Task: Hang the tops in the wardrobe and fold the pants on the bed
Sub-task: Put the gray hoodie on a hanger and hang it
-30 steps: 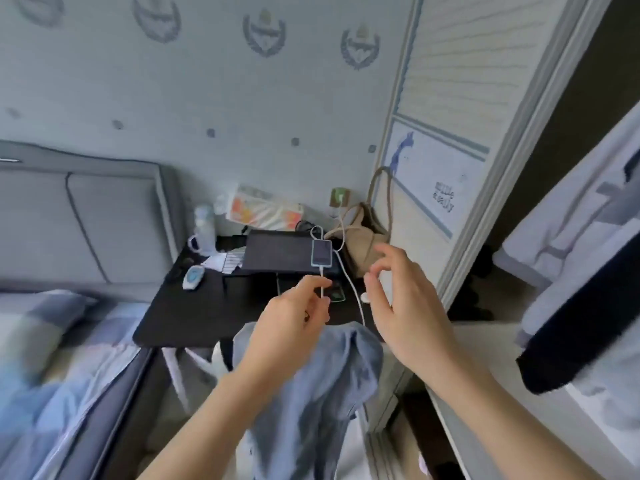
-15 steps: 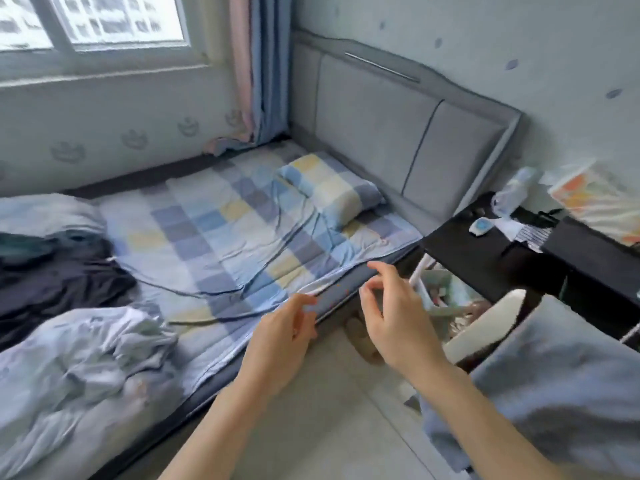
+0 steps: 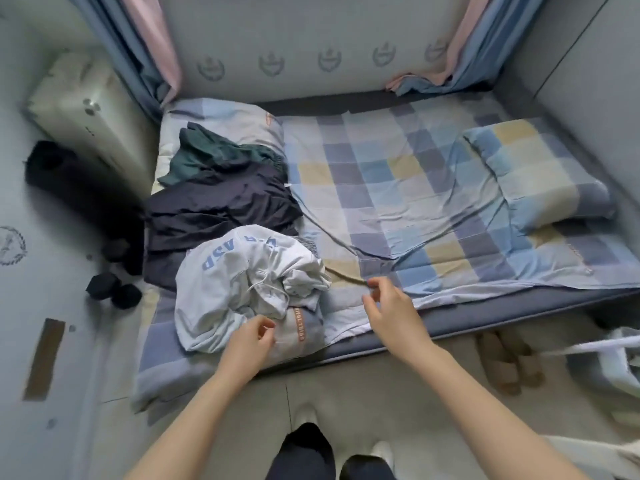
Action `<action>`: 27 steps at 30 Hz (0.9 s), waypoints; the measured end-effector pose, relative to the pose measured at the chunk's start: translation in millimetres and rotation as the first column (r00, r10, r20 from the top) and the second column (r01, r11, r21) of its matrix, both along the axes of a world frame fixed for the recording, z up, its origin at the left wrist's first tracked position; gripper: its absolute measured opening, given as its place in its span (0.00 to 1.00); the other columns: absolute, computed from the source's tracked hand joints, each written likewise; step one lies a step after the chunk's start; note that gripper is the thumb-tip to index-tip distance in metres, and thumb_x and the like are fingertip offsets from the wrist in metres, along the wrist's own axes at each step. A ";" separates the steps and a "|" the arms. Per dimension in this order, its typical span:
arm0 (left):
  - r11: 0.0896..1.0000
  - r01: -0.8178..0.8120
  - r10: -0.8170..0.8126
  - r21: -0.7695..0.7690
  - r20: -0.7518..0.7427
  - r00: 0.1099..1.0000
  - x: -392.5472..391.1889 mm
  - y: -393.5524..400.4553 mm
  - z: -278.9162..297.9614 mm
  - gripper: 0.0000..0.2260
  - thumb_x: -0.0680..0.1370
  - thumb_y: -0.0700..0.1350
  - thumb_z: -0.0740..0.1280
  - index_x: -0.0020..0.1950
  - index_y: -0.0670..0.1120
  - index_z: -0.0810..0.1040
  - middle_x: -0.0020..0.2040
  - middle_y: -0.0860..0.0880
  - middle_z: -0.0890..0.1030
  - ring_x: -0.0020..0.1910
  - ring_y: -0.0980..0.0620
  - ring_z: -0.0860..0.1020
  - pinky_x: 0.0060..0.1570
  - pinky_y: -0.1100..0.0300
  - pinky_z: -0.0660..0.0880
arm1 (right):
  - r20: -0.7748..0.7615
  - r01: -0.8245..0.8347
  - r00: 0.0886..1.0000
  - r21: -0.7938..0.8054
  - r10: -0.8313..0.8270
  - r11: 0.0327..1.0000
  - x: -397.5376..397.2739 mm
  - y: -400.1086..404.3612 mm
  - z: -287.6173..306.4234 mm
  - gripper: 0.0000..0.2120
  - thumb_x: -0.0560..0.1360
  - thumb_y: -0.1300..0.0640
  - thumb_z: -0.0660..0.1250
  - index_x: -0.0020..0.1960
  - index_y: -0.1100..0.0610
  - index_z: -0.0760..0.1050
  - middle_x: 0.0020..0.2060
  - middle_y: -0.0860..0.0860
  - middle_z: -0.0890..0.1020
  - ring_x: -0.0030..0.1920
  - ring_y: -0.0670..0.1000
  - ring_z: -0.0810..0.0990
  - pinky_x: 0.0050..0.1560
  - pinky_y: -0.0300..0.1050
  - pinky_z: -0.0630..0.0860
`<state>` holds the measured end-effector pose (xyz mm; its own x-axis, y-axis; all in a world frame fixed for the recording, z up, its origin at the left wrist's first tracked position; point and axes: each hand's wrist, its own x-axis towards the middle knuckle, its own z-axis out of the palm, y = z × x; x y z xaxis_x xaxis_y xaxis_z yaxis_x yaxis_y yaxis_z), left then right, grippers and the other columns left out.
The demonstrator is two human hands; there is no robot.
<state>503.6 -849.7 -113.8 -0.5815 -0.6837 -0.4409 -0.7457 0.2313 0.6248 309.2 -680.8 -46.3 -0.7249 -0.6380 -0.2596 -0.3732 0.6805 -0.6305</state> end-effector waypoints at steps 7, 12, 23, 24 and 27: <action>0.994 -0.099 0.085 0.051 0.225 0.971 -1.4 -90.1 -83.4 0.06 0.77 0.43 0.66 0.51 0.44 0.80 0.52 0.45 0.83 0.54 0.45 0.79 0.48 0.59 0.68 | 0.173 -0.124 0.980 0.166 0.095 0.978 -26.9 -108.2 -99.5 0.12 0.79 0.50 0.61 0.58 0.57 0.71 0.47 0.54 0.79 0.51 0.57 0.76 0.43 0.45 0.65; 0.995 -0.076 0.047 0.070 0.342 0.938 -26.6 -139.9 -156.1 0.13 0.78 0.45 0.64 0.59 0.43 0.79 0.61 0.41 0.79 0.61 0.41 0.75 0.59 0.54 0.71 | 0.295 -0.250 0.940 0.255 0.171 0.934 -35.1 -189.0 -204.7 0.14 0.80 0.50 0.60 0.57 0.60 0.73 0.53 0.57 0.80 0.55 0.58 0.76 0.48 0.46 0.69; 0.991 0.110 -0.049 -0.074 0.570 0.820 -85.3 -191.9 -280.2 0.25 0.79 0.49 0.62 0.75 0.55 0.61 0.71 0.43 0.60 0.69 0.40 0.63 0.65 0.49 0.66 | 0.410 -0.543 0.834 0.495 0.369 0.678 -2.6 -266.8 -379.6 0.32 0.76 0.39 0.61 0.68 0.62 0.67 0.64 0.59 0.72 0.65 0.62 0.70 0.60 0.52 0.70; 0.989 0.115 -0.041 -0.093 0.578 0.815 -86.6 -193.8 -284.8 0.24 0.79 0.49 0.62 0.74 0.52 0.62 0.70 0.42 0.61 0.69 0.40 0.63 0.65 0.49 0.66 | 0.408 -0.541 0.837 0.527 0.364 0.655 -0.7 -266.6 -386.8 0.31 0.76 0.40 0.62 0.69 0.61 0.65 0.66 0.58 0.70 0.66 0.62 0.68 0.62 0.53 0.69; 0.983 0.019 0.066 -0.182 0.453 0.889 -82.5 -197.6 -291.7 0.18 0.79 0.45 0.63 0.68 0.43 0.70 0.66 0.42 0.69 0.66 0.41 0.67 0.64 0.51 0.66 | 0.369 -0.525 0.850 0.549 0.375 0.650 -1.2 -265.1 -395.5 0.19 0.77 0.53 0.60 0.65 0.60 0.68 0.64 0.58 0.71 0.65 0.62 0.69 0.61 0.53 0.71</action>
<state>421.1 -1047.2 -405.4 -0.3282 -0.7858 -0.5242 -0.9444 0.2842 0.1653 308.1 -945.8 -441.9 -0.2725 -0.5148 -0.8129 -0.6531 0.7194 -0.2366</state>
